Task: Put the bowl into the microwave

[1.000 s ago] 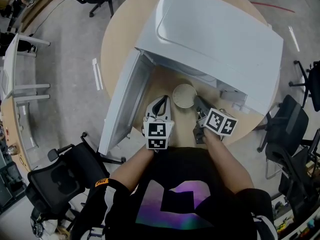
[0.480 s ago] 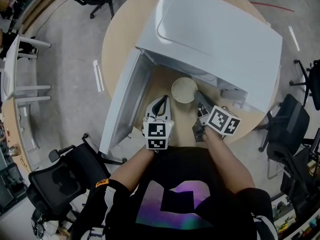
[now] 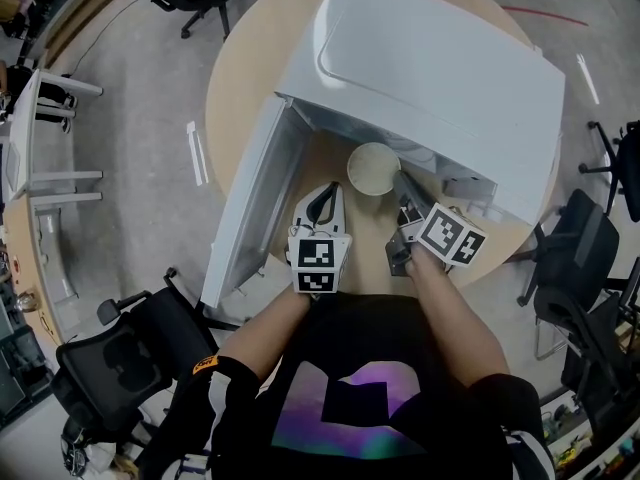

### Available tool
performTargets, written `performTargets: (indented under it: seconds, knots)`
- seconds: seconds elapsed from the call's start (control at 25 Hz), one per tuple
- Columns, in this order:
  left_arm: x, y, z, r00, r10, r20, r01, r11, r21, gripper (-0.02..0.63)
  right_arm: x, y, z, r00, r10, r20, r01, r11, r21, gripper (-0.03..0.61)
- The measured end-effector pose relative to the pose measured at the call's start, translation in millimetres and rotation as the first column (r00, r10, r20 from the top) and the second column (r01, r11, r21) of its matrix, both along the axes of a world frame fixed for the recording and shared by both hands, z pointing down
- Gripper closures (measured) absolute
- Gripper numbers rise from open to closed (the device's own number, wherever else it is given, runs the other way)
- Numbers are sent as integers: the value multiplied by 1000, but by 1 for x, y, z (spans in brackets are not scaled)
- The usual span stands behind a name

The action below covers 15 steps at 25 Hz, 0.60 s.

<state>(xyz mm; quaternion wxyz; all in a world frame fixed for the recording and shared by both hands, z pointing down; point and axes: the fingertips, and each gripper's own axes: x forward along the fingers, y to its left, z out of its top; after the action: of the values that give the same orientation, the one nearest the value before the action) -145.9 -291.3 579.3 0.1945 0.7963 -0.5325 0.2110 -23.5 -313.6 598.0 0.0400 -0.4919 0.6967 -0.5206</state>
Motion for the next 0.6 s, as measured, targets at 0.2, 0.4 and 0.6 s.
performTargets:
  seconds: [0.2, 0.4, 0.6]
  knots:
    - [4, -10, -5, 1000, 12, -1, -12, 1000, 14, 568, 3, -11, -2, 999, 49, 8, -50, 999, 11, 541]
    - [6, -16, 2, 1000, 24, 6, -24, 1000, -3, 568, 5, -22, -2, 994, 107, 17, -107, 994, 20, 541]
    - [9, -23, 6, 999, 37, 12, -37, 999, -6, 568, 9, -35, -1, 987, 158, 21, -159, 987, 28, 541]
